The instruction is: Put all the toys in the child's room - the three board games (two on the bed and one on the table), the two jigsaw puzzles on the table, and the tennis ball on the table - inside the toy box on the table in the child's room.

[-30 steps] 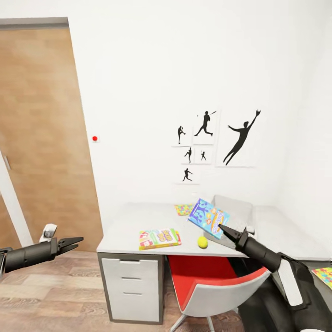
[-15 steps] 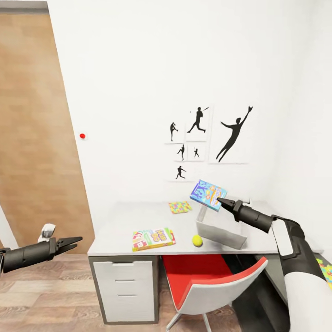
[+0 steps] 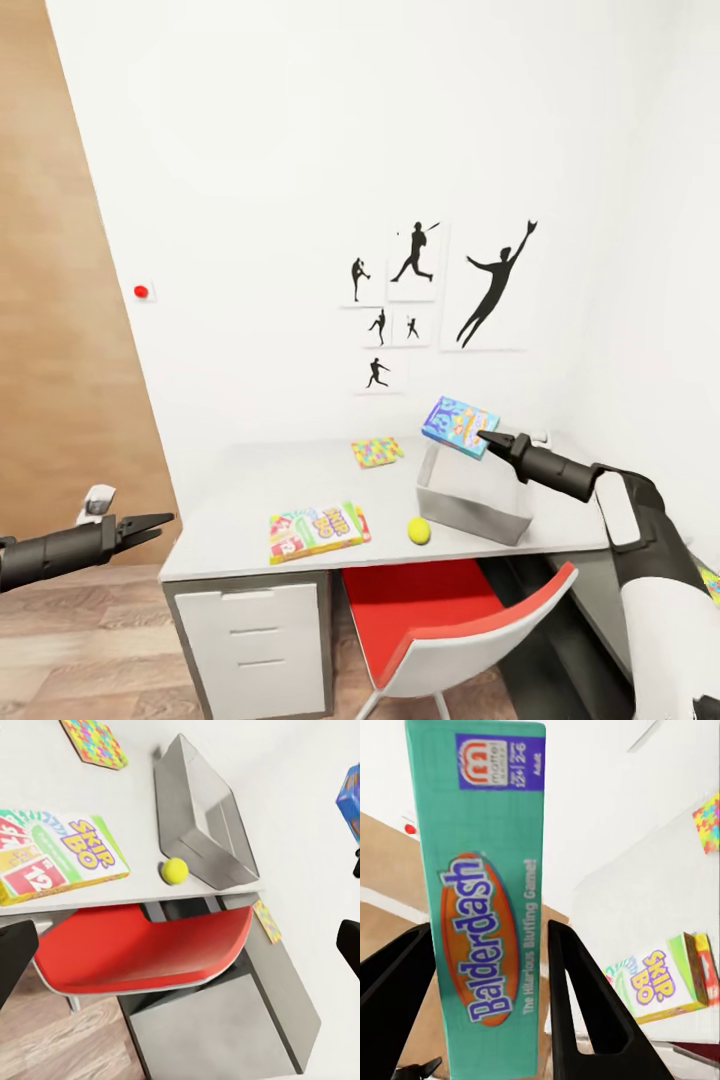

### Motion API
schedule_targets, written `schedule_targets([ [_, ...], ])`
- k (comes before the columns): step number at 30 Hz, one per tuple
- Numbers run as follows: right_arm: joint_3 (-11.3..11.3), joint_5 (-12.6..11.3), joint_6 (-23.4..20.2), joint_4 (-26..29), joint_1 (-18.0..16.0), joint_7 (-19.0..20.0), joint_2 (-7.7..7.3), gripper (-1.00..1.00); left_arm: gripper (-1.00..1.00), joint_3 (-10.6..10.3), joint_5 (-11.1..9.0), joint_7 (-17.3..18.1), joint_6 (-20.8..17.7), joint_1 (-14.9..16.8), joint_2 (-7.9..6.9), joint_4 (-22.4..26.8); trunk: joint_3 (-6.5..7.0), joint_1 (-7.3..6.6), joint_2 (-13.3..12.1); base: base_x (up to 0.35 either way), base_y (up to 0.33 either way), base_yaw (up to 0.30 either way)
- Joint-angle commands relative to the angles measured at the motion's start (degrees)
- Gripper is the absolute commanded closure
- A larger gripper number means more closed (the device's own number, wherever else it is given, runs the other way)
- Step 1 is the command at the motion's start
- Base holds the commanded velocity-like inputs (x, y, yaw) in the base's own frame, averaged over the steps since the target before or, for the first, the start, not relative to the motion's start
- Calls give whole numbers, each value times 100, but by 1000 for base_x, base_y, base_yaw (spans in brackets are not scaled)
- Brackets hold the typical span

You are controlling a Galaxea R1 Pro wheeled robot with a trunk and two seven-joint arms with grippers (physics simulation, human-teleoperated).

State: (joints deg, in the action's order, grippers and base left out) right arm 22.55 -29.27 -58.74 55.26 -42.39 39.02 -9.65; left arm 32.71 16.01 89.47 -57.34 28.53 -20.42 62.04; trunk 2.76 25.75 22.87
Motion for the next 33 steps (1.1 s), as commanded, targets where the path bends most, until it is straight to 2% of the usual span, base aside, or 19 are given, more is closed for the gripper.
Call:
schedule_targets([
  [1,35,9,-32,-5,-10,3,2,100,-100,11,60,53,-58,3,0,3,-11,4,5,146,2,-126],
  [5,249,7,-35,-33,-28,-267,5,100,-100,15,60,53,-53,3,-5,3,-46,4,5,78,1,-125],
  [9,333,8,-40,-26,-31,-374,13,100,-100,16,60,53,-53,3,-4,3,-72,4,5,47,0,-84],
  [33,364,0,-51,12,-32,-413,32,100,-100,16,60,53,-49,3,-6,1,-98,4,5,61,21,-19],
])
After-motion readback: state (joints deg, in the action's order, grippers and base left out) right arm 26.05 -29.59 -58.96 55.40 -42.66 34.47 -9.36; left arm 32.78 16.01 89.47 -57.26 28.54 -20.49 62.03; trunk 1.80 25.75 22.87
